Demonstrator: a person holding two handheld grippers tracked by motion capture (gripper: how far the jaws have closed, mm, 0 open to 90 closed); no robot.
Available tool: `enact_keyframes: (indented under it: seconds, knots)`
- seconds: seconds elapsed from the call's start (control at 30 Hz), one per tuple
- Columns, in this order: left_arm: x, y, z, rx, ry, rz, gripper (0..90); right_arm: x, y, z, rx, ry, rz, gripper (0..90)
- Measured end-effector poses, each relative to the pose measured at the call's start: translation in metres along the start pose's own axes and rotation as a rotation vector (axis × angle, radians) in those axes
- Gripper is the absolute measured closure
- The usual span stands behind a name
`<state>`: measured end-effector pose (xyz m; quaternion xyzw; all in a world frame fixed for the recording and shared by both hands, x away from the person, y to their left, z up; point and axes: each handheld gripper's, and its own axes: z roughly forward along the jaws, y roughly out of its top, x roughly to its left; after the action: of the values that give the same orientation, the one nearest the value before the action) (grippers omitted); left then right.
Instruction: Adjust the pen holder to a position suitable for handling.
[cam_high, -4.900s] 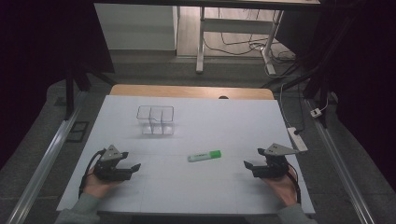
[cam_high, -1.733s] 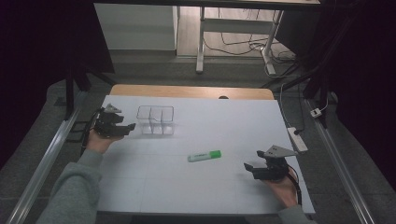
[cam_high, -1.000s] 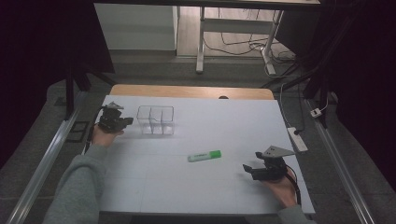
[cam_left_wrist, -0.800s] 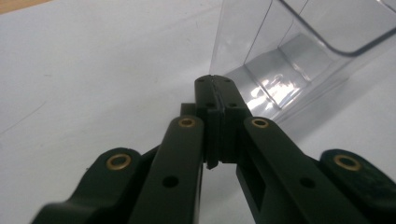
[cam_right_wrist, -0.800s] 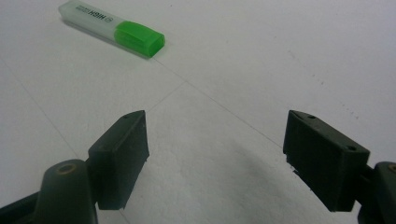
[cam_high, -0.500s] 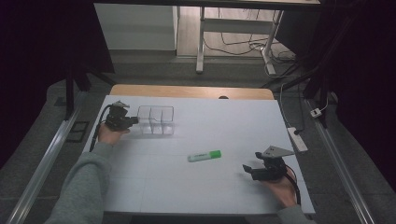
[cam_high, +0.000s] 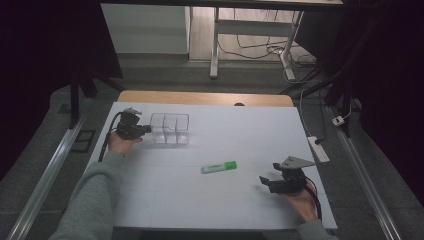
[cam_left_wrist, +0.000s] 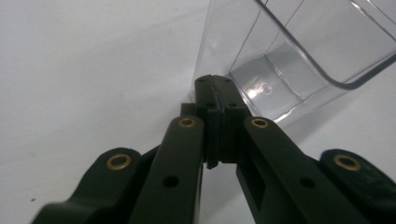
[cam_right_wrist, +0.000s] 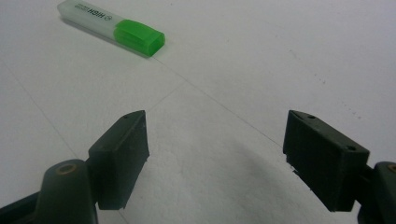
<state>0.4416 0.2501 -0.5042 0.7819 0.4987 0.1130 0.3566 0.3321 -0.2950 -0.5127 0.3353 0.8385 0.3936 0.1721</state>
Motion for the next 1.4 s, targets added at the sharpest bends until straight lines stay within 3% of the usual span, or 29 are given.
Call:
enact_keyframes:
  seconds: [0.77,1.4]
  knots:
    - [-0.029,0.015,0.016,0.003,-0.069,0.035,89.0,0.001,0.0,0.002,0.008,0.007,0.0,21.9]
    - [-0.073,0.037,0.043,0.008,-0.149,0.087,89.0,0.001,-0.001,0.002,0.015,0.014,-0.002,21.9]
